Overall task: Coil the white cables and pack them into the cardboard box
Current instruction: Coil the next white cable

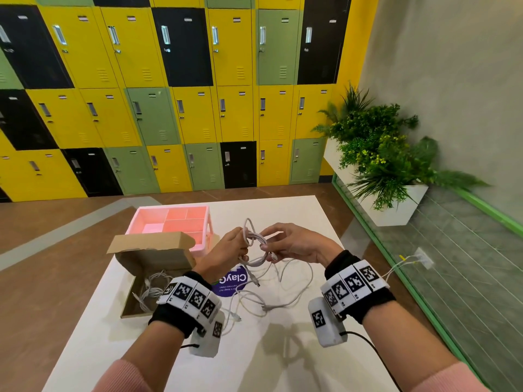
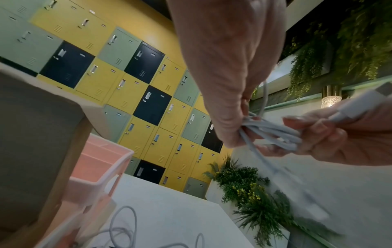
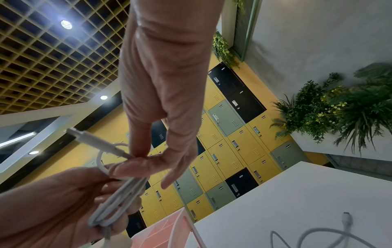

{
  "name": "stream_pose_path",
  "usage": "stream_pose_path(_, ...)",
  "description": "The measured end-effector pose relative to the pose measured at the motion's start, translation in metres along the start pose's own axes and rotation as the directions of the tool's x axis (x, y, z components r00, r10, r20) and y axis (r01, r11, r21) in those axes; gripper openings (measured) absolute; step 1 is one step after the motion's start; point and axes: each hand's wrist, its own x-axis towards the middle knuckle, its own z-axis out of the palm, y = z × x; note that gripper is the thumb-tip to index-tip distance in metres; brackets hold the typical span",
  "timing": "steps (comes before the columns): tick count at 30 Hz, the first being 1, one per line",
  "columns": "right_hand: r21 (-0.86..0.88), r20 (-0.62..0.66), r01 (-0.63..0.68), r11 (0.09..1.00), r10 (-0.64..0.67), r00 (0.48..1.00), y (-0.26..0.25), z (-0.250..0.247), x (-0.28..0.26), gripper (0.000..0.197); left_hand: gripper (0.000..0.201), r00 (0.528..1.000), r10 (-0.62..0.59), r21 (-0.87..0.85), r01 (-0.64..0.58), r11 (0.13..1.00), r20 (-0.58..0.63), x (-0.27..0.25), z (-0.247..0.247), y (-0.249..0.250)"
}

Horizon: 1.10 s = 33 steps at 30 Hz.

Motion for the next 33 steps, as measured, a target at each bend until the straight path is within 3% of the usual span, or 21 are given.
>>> stream_pose_path(8, -0.067, -0.056, -0.004, 0.998, 0.000, 0.998, 0.005, 0.002, 0.001, 0.034, 0.027, 0.993, -0.068, 0.024, 0.065, 0.998, 0.100, 0.000, -0.009, -0.001)
stream_pose_path(15, -0.136, -0.152, 0.017, 0.991, -0.038, 0.988, 0.007, 0.008, 0.004, 0.039, 0.019, 0.992, 0.122, 0.256, -0.111, 0.960, -0.027, -0.002, -0.003, 0.000)
stream_pose_path(20, -0.265, -0.057, 0.007, 0.964, -0.023, 0.998, -0.003, 0.011, 0.001, 0.035, 0.025, 0.947, 0.236, 0.352, -0.148, 0.924, -0.220, 0.005, -0.007, -0.009)
stream_pose_path(25, -0.589, 0.012, 0.036, 0.807, -0.035, 0.999, -0.010, 0.005, -0.003, 0.021, 0.026, 0.928, 0.268, 0.409, -0.147, 0.901, -0.259, 0.006, -0.011, -0.010)
stream_pose_path(29, -0.676, 0.069, 0.055, 0.735, -0.010, 0.998, -0.010, 0.001, -0.007, 0.006, 0.018, 0.930, 0.259, 0.379, -0.148, 0.913, -0.260, 0.010, -0.018, -0.010)
stream_pose_path(33, -0.712, 0.151, 0.106, 0.694, 0.005, 0.989, -0.011, -0.006, -0.012, 0.003, 0.019, 0.934, 0.245, 0.340, -0.149, 0.929, -0.259, 0.006, -0.022, -0.007)
